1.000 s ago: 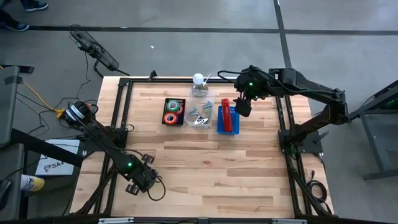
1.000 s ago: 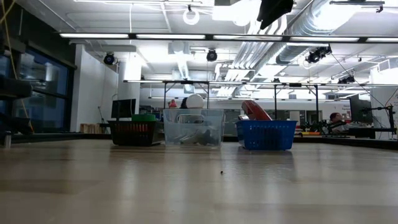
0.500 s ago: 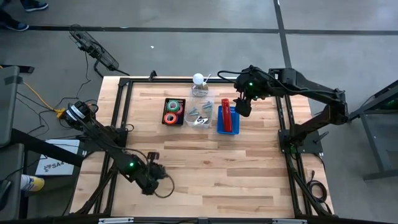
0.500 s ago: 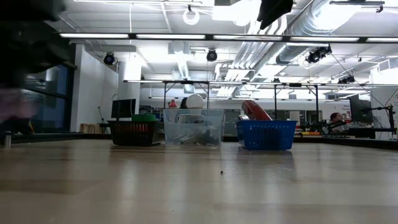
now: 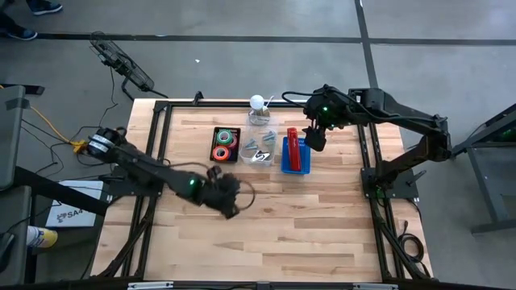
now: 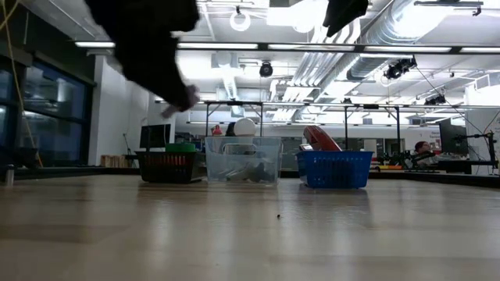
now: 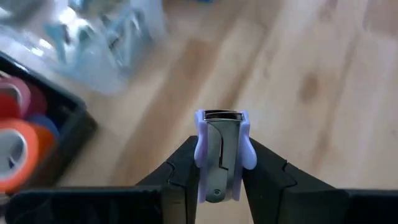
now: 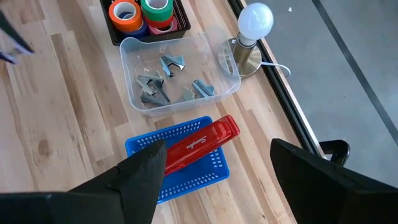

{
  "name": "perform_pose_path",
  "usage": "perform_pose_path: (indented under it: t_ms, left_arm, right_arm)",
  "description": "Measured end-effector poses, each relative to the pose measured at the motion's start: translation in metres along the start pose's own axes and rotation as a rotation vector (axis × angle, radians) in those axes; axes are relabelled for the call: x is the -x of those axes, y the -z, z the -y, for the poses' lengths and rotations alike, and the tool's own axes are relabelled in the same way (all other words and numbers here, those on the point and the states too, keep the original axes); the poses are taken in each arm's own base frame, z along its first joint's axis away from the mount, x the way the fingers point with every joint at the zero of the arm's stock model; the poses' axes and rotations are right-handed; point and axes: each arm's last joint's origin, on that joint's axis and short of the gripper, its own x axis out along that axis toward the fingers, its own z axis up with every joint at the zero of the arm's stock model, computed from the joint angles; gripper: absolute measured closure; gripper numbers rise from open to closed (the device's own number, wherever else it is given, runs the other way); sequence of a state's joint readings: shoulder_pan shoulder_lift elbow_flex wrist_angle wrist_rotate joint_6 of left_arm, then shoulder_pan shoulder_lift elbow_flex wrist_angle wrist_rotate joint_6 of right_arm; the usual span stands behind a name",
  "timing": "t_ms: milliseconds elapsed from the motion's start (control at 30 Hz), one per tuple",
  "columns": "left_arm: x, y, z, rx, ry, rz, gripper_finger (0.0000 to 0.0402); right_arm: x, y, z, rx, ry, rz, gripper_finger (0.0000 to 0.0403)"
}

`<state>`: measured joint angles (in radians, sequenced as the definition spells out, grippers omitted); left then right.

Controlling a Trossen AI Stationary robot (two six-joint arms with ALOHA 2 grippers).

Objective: Pick and place Stapler, Stapler remover, tape
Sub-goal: Put the purple staple remover into the transparent bin

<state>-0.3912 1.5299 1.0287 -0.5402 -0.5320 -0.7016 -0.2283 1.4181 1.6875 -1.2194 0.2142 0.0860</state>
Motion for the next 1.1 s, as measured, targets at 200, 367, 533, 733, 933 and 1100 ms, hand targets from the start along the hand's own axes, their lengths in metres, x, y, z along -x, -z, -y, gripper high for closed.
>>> perform_pose_path:
  t_ms: [200, 367, 533, 733, 933, 1100]
  left_arm:
    - [-0.014, -0.037, -0.027, 0.088, -0.046, 0.061, 0.0314]
    - [-0.028, -0.064, -0.057, 0.159, -0.080, 0.119, 0.0314]
    - [-0.041, -0.086, -0.092, 0.213, -0.088, 0.165, 0.0314]
    - [-0.055, -0.101, -0.132, 0.186, -0.047, 0.161, 0.0314]
    - [-0.074, -0.102, -0.154, 0.004, 0.022, 0.118, 0.0314]
    - [-0.092, -0.098, -0.165, -0.042, 0.057, 0.057, 0.0314]
  right_arm:
    - [0.000, -0.001, 0.000, -0.005, -0.001, 0.007, 0.0123]
    - [0.000, -0.002, 0.000, -0.025, 0.007, 0.019, 0.0123]
    - [0.000, -0.002, 0.001, -0.072, 0.041, 0.023, 0.0123]
    - [0.000, -0.002, 0.002, -0.144, 0.067, 0.029, 0.0123]
    - [0.000, -0.002, 0.002, -0.199, 0.068, 0.031, 0.0123]
    - [0.000, -0.002, 0.002, -0.249, 0.067, 0.032, 0.0123]
